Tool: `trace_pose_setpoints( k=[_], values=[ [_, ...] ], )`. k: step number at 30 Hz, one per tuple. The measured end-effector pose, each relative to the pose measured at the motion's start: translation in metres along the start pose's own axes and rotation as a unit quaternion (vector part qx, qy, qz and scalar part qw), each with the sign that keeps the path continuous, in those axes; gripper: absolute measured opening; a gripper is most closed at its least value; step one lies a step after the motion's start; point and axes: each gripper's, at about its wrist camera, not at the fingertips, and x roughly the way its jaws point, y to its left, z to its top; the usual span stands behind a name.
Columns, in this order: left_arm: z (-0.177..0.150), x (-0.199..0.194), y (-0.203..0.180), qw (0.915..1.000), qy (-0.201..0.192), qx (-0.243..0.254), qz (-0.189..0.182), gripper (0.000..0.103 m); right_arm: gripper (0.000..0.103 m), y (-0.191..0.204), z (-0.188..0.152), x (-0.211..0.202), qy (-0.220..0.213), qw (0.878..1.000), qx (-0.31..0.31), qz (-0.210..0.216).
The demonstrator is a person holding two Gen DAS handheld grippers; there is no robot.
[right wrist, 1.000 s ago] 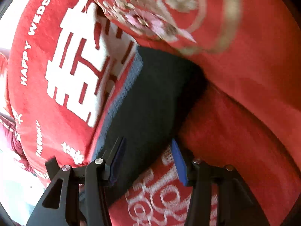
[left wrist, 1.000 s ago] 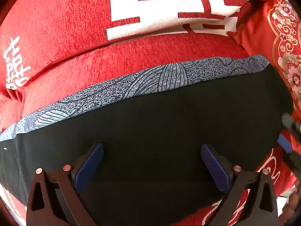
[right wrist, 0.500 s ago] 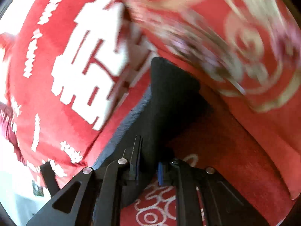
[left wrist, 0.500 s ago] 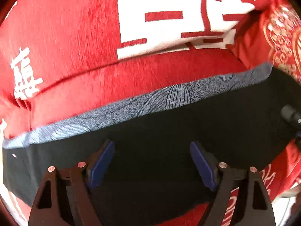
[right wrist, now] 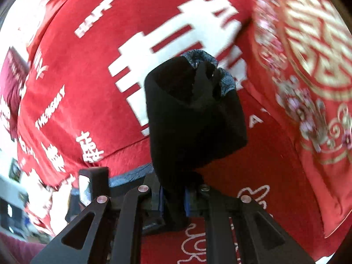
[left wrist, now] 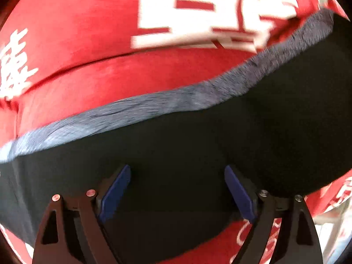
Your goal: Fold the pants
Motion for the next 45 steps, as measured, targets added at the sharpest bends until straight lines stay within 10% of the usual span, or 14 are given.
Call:
trace_pose_setpoints(
  k=[11, 15, 18, 21, 24, 28, 32, 42, 44, 45],
  values=[
    [-0.047, -0.085, 0.179, 0.9912, -0.028, -0.102, 0.079, 0.088, 0.021, 0.169, -0.072, 0.081, 0.071, 0.978, -0.194, -0.030],
    [-0.074, -0.083, 0.231, 0.9846, -0.003, -0.140, 0.104, 0.088, 0.034, 0.208, -0.138, 0.152, 0.139, 0.943, -0.283, -0.107],
    [-0.089, -0.082, 0.249, 0.9834, 0.008, -0.146, 0.107, 0.088, 0.048, 0.229, -0.185, 0.174, 0.140, 0.893, -0.387, -0.184],
    [-0.090, -0.079, 0.255, 0.9847, 0.015, -0.146, 0.095, 0.088, 0.064, 0.239, -0.193, 0.153, 0.143, 0.894, -0.400, -0.140],
    [-0.078, -0.080, 0.249, 0.9871, 0.016, -0.151, 0.052, 0.088, 0.065, 0.221, -0.174, 0.118, 0.170, 0.937, -0.305, -0.025],
    [-0.058, -0.081, 0.220, 0.9915, 0.015, -0.127, -0.023, 0.088, 0.065, 0.156, -0.136, 0.112, 0.190, 0.979, -0.032, 0.061],
    [-0.040, -0.070, 0.187, 0.9925, 0.028, -0.090, -0.078, 0.088, 0.063, 0.091, -0.130, 0.124, 0.187, 0.961, 0.165, 0.117],
    [-0.026, -0.036, 0.149, 0.9935, 0.063, -0.051, -0.080, 0.069, 0.055, 0.046, -0.134, 0.138, 0.163, 0.932, 0.287, 0.151],
    [-0.025, -0.038, 0.146, 0.9945, 0.059, -0.044, -0.075, 0.054, 0.007, 0.038, -0.135, 0.149, 0.171, 0.921, 0.315, 0.155],
    [-0.024, -0.040, 0.147, 0.9942, 0.060, -0.046, -0.077, 0.051, 0.005, 0.036, -0.136, 0.154, 0.181, 0.918, 0.321, 0.146]
  ],
)
